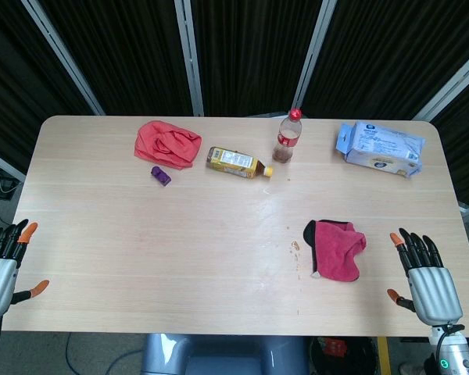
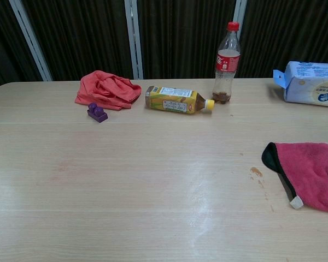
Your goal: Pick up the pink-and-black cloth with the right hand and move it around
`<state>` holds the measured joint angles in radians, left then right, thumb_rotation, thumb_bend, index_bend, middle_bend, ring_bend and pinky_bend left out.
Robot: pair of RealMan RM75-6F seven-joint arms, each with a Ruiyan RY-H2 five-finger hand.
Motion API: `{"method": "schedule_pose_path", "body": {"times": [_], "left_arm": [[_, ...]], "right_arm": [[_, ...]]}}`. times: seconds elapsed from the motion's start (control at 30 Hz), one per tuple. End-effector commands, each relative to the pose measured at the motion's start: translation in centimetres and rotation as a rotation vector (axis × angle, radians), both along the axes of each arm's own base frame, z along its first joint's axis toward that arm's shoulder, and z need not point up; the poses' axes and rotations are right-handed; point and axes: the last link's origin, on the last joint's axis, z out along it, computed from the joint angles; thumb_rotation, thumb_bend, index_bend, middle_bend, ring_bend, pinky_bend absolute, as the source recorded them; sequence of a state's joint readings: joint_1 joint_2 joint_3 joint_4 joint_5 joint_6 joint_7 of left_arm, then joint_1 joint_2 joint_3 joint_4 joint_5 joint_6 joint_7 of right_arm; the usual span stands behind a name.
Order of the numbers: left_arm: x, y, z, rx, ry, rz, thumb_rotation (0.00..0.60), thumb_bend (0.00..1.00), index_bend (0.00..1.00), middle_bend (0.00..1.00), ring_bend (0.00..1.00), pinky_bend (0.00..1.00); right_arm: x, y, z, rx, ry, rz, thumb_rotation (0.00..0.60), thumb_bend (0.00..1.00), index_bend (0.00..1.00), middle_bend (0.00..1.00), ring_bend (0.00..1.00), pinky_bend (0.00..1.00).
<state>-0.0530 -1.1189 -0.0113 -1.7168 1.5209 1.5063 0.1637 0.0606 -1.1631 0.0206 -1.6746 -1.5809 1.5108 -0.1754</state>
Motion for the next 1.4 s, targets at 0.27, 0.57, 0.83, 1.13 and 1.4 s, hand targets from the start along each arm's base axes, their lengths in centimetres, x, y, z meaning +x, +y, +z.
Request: {"method": "schedule_pose_path", "body": {"times": [0.27, 0.57, 0.83, 1.13, 1.4], "left_arm": [[0.1, -0.1, 0.0, 0.005, 0.007, -0.007, 0.600, 0.00, 0.00, 0.00, 0.00, 0.00], [0.0, 0.0, -0.1, -0.001, 0.002, -0.001, 0.600, 0.00, 0.00, 0.00, 0.00, 0.00], [0.0, 0.1, -0.2, -0.005, 0.002, 0.001, 0.600, 0.00, 0.00, 0.00, 0.00, 0.00], [0.0, 0.1, -0.1, -0.006, -0.003, -0.001, 0.600, 0.00, 0.00, 0.00, 0.00, 0.00], [-0.1, 0.1, -0.1, -0.010, -0.013, 0.003, 0.600, 0.00, 0.00, 0.00, 0.00, 0.00]], "right_arm": [[0.0, 0.1, 0.0, -0.009, -0.004, 0.000, 0.600, 0.00, 0.00, 0.00, 0.00, 0.00], [0.5, -0.1, -0.8, 0.036, 0.002, 0.001, 0.600, 0.00, 0.00, 0.00, 0.00, 0.00], [1.9, -1.9, -3.9, 0.134, -0.061, -0.090, 0.600, 0.00, 0.00, 0.00, 0.00, 0.00], [2.7, -4.0, -9.1, 0.190, 0.000, -0.135, 0.600, 0.00, 0.00, 0.00, 0.00, 0.00], [2.5, -5.2, -13.1, 0.184, 0.022, -0.162, 0.600, 0.00, 0.00, 0.00, 0.00, 0.00]]}}
